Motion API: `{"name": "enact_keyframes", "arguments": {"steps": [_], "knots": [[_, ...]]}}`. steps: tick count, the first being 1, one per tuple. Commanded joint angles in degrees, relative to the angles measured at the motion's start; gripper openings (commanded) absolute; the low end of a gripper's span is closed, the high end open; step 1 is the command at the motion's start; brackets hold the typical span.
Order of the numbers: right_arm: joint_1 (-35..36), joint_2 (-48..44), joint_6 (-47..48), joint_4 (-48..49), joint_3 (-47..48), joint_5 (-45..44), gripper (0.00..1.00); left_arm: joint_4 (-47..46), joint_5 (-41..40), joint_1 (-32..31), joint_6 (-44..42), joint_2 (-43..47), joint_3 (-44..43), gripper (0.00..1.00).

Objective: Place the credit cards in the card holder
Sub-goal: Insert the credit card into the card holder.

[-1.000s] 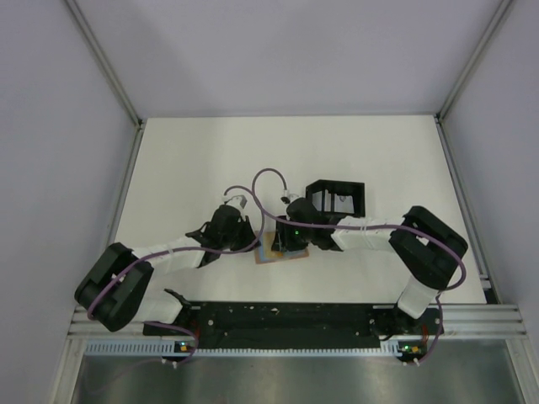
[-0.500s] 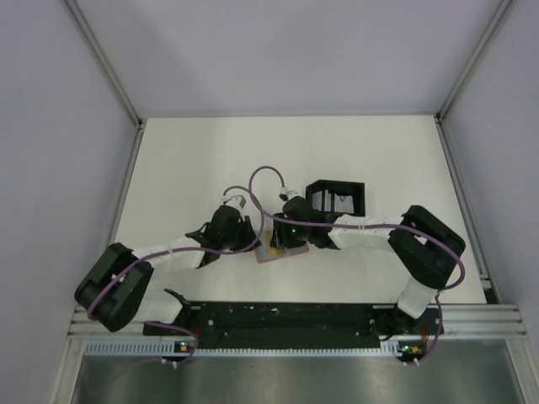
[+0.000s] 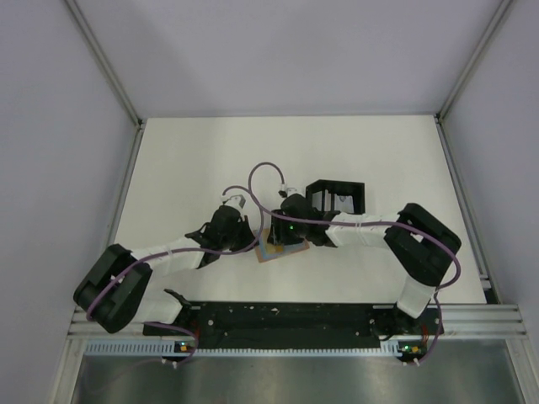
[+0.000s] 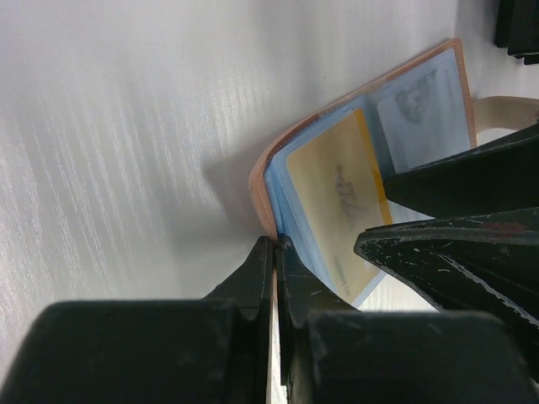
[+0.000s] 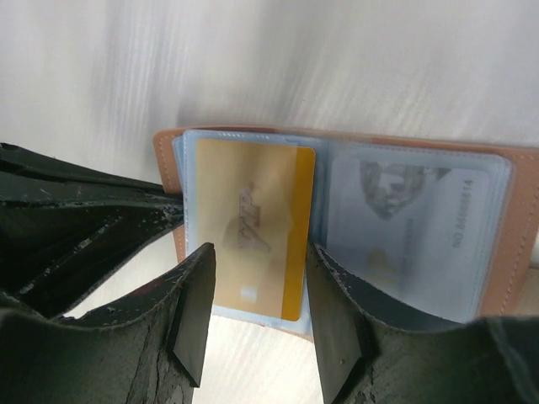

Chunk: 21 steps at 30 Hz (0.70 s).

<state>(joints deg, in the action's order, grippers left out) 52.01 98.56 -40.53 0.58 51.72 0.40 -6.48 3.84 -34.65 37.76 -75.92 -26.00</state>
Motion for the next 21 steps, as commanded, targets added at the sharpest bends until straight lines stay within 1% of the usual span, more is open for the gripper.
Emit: {"name": "enact_keyframes", "arguments": {"steps": [1, 3, 8, 11, 15, 17, 21], "knots": [[-0.5, 2.4, 0.5, 4.1, 3.1, 4.2, 0.47, 0.6, -0.4, -0.1, -1.5, -1.4, 0.2, 0.00], [-0.5, 2.7, 0.5, 6.0, 2.9, 6.9, 0.47, 0.8, -0.3, 0.1, -1.9, -1.9, -0.2, 0.00], [-0.6, 3.0, 1.5, 6.9, 2.9, 8.3, 0.45, 0.4, -0.4, 0.0, -2.3, -2.1, -0.3, 0.00], [-0.4, 1.7, 3.0, 9.2, 1.6, 9.5, 0.43, 0.3, -0.3, 0.1, -2.4, -2.4, -0.4, 0.00], [-0.5, 1.2, 3.7, 7.7, 2.2, 10.0, 0.40, 0.6, -0.2, 0.3, -2.4, -2.5, -0.5, 0.00], [-0.5, 0.4, 3.7, 6.8, 1.8, 8.7, 0.40, 1.2, -0.1, 0.2, -2.3, -2.1, -0.9, 0.00], [-0.5, -5.2, 6.0, 1.4, 1.3, 1.8, 0.45, 5.4, -0.2, 0.4, -2.8, -1.3, -2.7, 0.00]]}}
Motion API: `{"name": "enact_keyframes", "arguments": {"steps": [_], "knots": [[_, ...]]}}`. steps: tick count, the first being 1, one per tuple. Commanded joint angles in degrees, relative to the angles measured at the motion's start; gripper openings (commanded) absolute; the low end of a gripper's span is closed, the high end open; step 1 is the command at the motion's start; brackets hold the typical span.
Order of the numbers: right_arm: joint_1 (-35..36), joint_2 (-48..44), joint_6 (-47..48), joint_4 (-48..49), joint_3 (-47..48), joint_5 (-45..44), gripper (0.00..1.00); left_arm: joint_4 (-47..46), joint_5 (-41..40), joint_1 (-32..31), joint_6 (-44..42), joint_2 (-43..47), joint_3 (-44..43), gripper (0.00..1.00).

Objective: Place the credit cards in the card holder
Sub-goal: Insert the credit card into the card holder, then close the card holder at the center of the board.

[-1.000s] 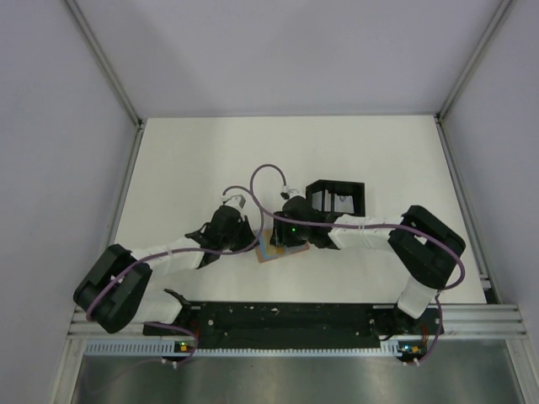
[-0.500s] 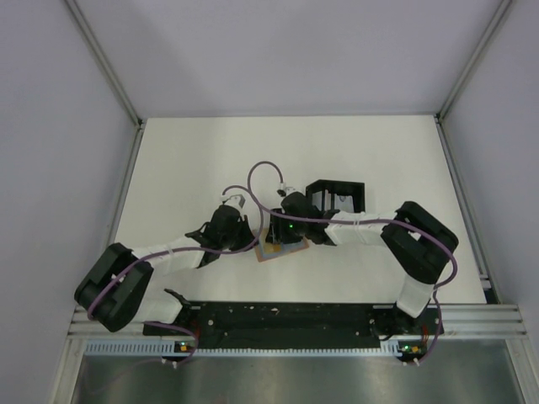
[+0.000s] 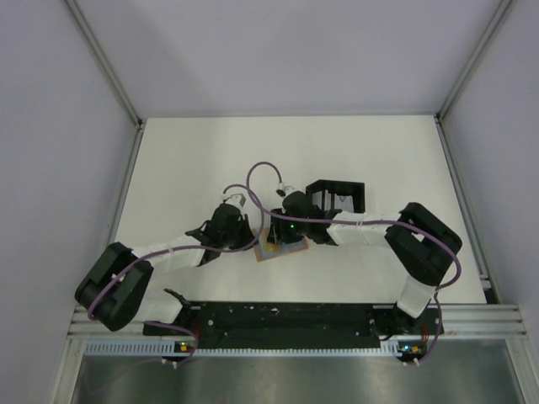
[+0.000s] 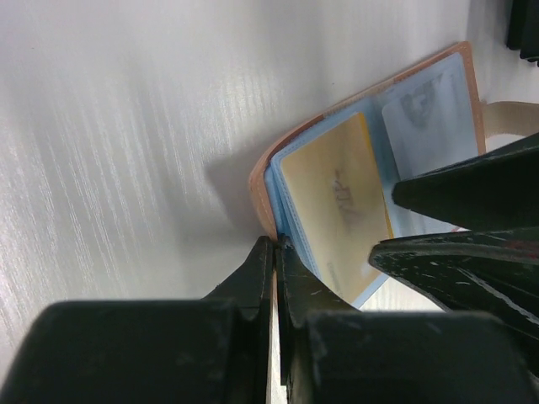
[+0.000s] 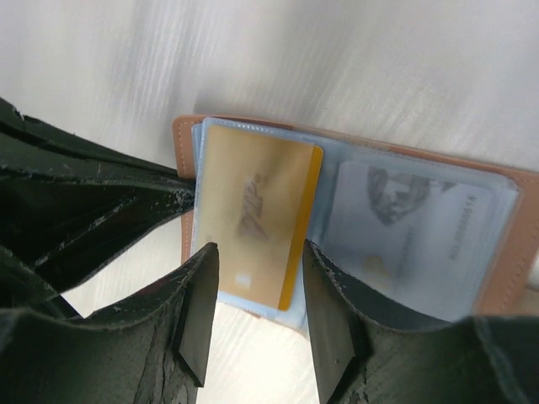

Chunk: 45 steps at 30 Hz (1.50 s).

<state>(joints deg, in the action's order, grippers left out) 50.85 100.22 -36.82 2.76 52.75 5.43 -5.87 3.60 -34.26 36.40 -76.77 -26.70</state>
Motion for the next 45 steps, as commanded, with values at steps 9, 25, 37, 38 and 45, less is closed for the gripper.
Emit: {"name": "enact_keyframes", "arguments": {"steps": [9, 25, 37, 38, 45], "knots": [[-2.0, -18.1, 3.6, -11.4, -3.6, -16.6, 0.51, 17.5, 1.7, -0.2, -3.8, 1.3, -6.3, 0.00], [-0.6, -18.6, 1.8, -15.5, -7.0, -14.3, 0.53, 29.0, -0.8, -0.2, -7.6, 4.0, -11.4, 0.00], [0.4, -14.1, 1.4, -15.6, -5.0, -11.9, 0.43, 29.2, -1.5, -0.3, -8.4, 3.7, -11.6, 0.00], [0.4, -13.8, 1.4, -15.6, -5.1, -12.1, 0.41, 29.2, -1.5, -0.3, -8.4, 3.6, -11.6, 0.00], [0.4, -16.4, 1.1, -15.9, -5.8, -12.5, 0.33, 29.1, -1.9, -0.2, -8.5, 3.6, -11.5, 0.00]]}}
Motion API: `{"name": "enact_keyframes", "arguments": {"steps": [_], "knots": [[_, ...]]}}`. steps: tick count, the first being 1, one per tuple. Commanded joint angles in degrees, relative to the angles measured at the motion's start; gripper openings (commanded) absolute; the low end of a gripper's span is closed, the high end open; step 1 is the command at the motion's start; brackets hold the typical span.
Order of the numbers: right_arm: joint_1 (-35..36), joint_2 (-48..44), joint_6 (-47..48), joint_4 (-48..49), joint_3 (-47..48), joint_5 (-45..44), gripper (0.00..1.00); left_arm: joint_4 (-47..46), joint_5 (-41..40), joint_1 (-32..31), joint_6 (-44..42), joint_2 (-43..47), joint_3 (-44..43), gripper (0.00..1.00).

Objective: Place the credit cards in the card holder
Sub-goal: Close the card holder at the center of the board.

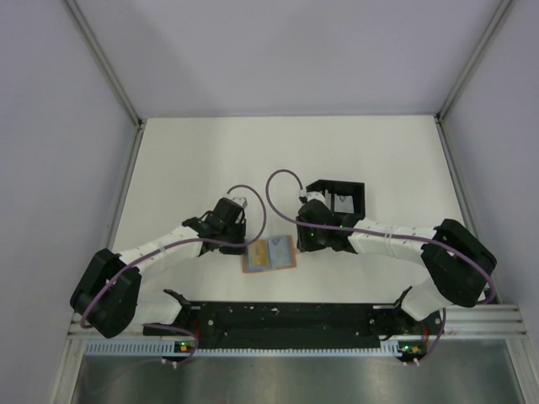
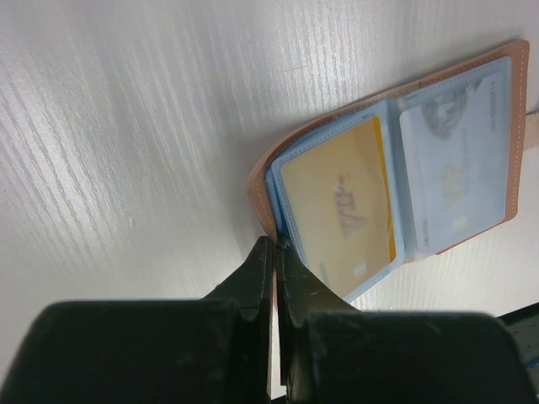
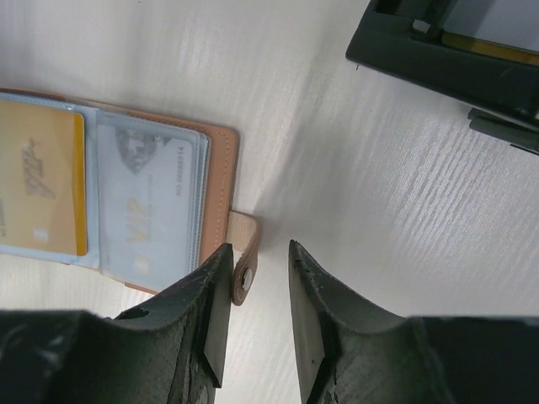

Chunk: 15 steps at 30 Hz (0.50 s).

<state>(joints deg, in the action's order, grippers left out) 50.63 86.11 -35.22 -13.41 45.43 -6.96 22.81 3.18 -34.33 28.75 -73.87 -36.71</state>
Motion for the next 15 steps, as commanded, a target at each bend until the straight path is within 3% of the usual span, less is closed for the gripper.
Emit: {"name": "enact_keyframes", "arguments": {"steps": [1, 4, 10, 15], "knots": [[0.8, -2.7, -0.4, 0.4, 1.6, 0.1, 0.34, 0.4, -1.5, -0.2, -0.8, 0.7, -1.5, 0.00], [1.0, -2.3, -0.2, 0.4, 2.3, 0.1, 0.30, 0.4, -1.6, -0.2, -0.9, 0.7, -1.6, 0.00], [0.9, 0.0, 0.2, -0.2, 1.9, -0.3, 0.02, 0.2, -0.5, -0.1, -1.6, 1.4, -1.7, 0.00], [0.9, -0.6, -0.7, 0.1, 0.3, -0.9, 0.00, -1.4, 2.6, 0.0, -1.2, 3.6, -1.8, 0.03]]}}
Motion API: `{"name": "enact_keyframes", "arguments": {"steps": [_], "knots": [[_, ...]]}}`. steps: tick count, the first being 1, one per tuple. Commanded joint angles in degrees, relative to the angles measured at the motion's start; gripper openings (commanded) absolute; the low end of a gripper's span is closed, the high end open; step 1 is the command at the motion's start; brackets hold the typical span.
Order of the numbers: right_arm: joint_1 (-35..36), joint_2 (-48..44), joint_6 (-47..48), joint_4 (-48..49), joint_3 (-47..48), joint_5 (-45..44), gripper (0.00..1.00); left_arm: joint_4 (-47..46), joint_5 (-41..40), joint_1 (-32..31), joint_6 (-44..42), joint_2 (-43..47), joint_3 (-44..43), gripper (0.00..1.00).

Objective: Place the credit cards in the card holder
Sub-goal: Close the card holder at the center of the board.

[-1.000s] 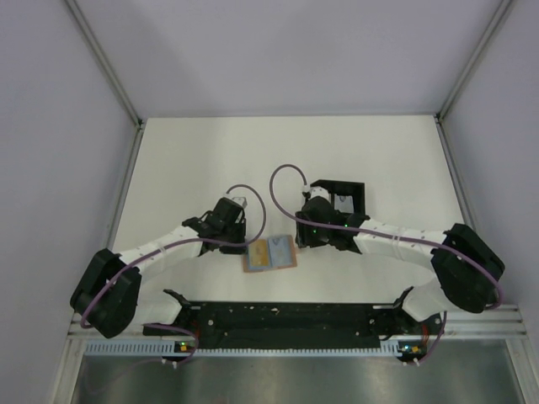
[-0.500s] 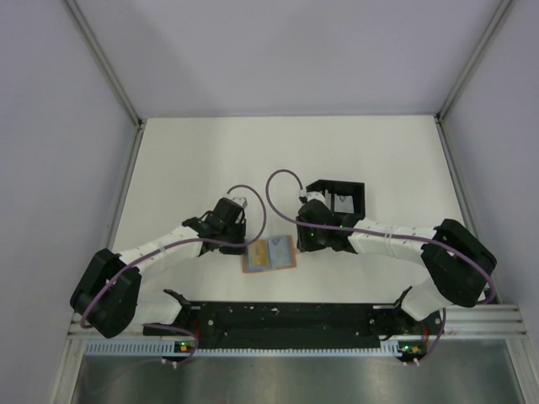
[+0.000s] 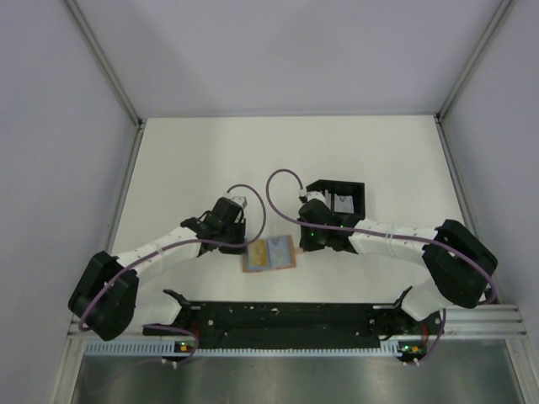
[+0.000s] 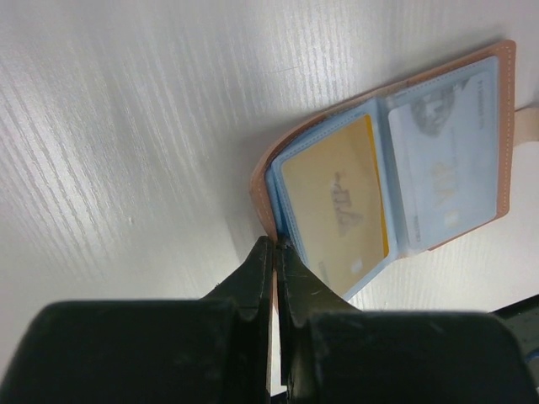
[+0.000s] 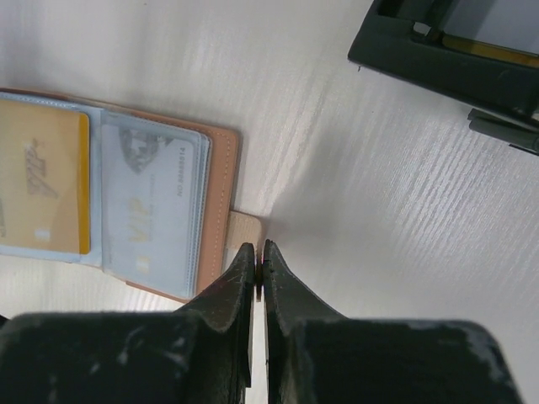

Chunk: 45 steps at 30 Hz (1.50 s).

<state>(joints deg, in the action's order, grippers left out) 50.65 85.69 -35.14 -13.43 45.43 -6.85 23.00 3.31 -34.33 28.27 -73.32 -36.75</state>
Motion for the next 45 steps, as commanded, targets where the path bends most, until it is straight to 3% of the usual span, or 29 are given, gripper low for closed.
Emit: {"name": "enact_keyframes", "arguments": {"steps": [1, 15, 20, 32, 40, 45], "knots": [[0.9, -0.2, -0.9, 0.6, 0.0, -1.1, 0.00, -2.3, 3.8, -0.1, -0.5, 3.5, -1.8, 0.06], [0.8, 1.0, -5.2, 7.3, -4.5, 2.5, 0.00, -14.8, 19.2, -0.2, 7.2, 4.8, -2.4, 0.30], [0.9, 0.5, -5.7, 7.6, -5.3, 1.9, 0.00, -21.8, 23.8, -0.7, 10.2, 2.1, -0.9, 0.33], [0.8, -3.5, -8.7, 9.1, -8.2, -1.9, 0.00, -33.4, 20.0, -5.7, 16.6, -5.0, 1.9, 0.34], [0.8, -4.7, -9.1, 7.7, -8.3, -2.6, 0.04, -28.5, 19.3, -5.8, 12.9, -4.6, -0.3, 0.34], [0.9, -6.4, -8.8, 7.3, -8.5, -3.2, 0.00, -20.5, 17.6, -6.3, 9.3, -1.0, -2.3, 0.30]]}}
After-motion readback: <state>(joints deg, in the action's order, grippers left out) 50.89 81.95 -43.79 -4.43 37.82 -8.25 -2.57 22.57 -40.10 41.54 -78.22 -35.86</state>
